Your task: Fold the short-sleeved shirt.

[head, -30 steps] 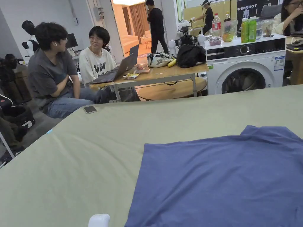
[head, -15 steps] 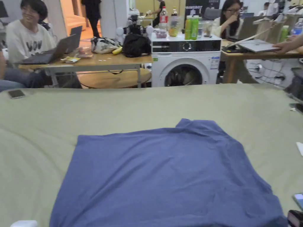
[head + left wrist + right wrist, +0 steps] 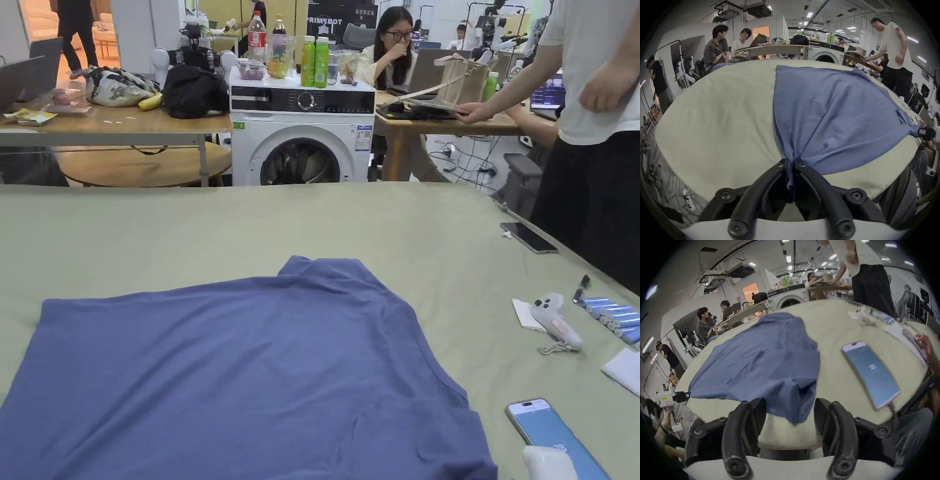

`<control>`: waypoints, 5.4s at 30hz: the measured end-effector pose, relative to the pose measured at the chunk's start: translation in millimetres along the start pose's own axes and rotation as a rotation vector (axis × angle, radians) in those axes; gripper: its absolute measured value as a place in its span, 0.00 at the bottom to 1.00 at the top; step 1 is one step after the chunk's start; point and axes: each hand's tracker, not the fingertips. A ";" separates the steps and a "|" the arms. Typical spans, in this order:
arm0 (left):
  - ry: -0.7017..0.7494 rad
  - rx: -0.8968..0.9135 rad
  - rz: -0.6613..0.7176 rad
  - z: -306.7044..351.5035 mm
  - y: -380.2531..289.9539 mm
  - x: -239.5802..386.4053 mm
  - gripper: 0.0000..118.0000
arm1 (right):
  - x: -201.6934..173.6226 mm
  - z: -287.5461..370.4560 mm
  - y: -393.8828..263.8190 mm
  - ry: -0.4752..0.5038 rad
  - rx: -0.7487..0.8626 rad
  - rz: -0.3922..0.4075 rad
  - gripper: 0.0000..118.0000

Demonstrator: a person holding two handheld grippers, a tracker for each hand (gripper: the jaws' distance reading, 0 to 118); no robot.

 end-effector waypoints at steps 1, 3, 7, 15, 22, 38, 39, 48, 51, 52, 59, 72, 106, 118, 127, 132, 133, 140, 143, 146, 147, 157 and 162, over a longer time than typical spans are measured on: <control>-0.004 0.000 0.004 0.6 0.0 -0.7 0.01 | -1.9 -1.6 -1.2 -0.076 0.018 0.041 0.30; -0.016 0.005 0.023 2.1 -1.3 -3.9 0.01 | -0.9 6.9 0.3 -0.001 0.060 0.040 0.11; -0.051 0.115 0.052 14.3 -10.3 -9.8 0.01 | -9.7 21.5 8.4 -0.019 0.125 0.057 0.04; -0.090 0.209 0.071 2.0 93.8 -25.0 0.01 | -19.4 -5.2 101.6 0.022 0.216 0.062 0.04; -0.063 0.127 0.110 -96.3 178.2 -34.7 0.01 | -33.8 -103.7 189.4 -0.050 0.128 0.091 0.04; -0.108 0.278 0.010 -68.1 175.6 7.0 0.62 | -53.8 -88.9 172.3 -0.026 0.287 0.085 0.64; -0.112 0.270 0.009 -59.9 172.2 13.2 0.62 | -60.8 -79.9 167.9 -0.016 0.306 0.101 0.64; -0.218 0.346 -0.023 0.9 126.3 59.3 0.00 | -106.7 -27.1 124.9 0.022 0.326 0.189 0.02; -0.259 0.338 0.016 10.3 116.4 55.8 0.00 | -115.5 -20.2 110.0 0.022 0.330 0.233 0.00; -0.255 0.333 0.026 11.9 114.8 50.7 0.00 | -117.3 -18.4 106.4 0.018 0.332 0.253 0.00; -0.214 0.306 0.132 10.5 112.3 -16.0 0.10 | -111.0 -14.5 98.0 0.062 0.307 0.269 0.00; -0.063 -0.059 0.214 -123.2 121.7 -35.1 0.32 | -70.6 -1.8 79.5 0.036 0.220 0.190 0.00; -0.201 0.143 0.064 -1.1 124.9 -34.4 0.00 | -49.3 -14.2 139.4 -0.188 0.184 0.140 0.04; -0.178 0.041 0.078 31.8 19.3 -46.8 0.03 | -27.5 9.6 18.0 -0.189 0.043 0.158 0.07; -0.158 0.302 -0.004 68.0 51.3 -9.2 0.57 | -60.0 35.3 34.2 -0.071 0.244 0.179 0.53; -0.149 0.389 -0.071 71.2 76.1 32.1 0.56 | -101.4 26.2 55.4 0.003 0.276 0.178 0.52; -0.152 0.396 -0.061 70.8 78.9 37.0 0.56 | -107.1 23.7 57.8 0.027 0.286 0.172 0.45; -0.266 0.367 -0.015 69.6 82.1 45.2 0.00 | -138.3 4.6 62.5 0.096 0.262 0.226 0.05; -0.219 0.363 -0.007 68.6 85.9 35.5 0.00 | -148.6 -2.8 63.8 0.041 0.231 0.302 0.00; -0.201 0.339 0.044 58.4 99.0 15.7 0.00 | -149.1 -9.2 66.2 0.058 0.230 0.303 0.00; -0.203 0.334 0.056 49.6 109.4 6.4 0.00 | -147.9 -10.3 66.5 0.077 0.225 0.287 0.00; -0.069 0.001 0.097 -111.8 206.8 -46.4 0.46 | -121.3 -13.0 72.5 0.116 0.176 0.216 0.00; -0.023 -0.148 0.169 -182.0 211.7 -56.1 0.42 | -90.7 -17.2 77.2 0.041 0.137 0.190 0.00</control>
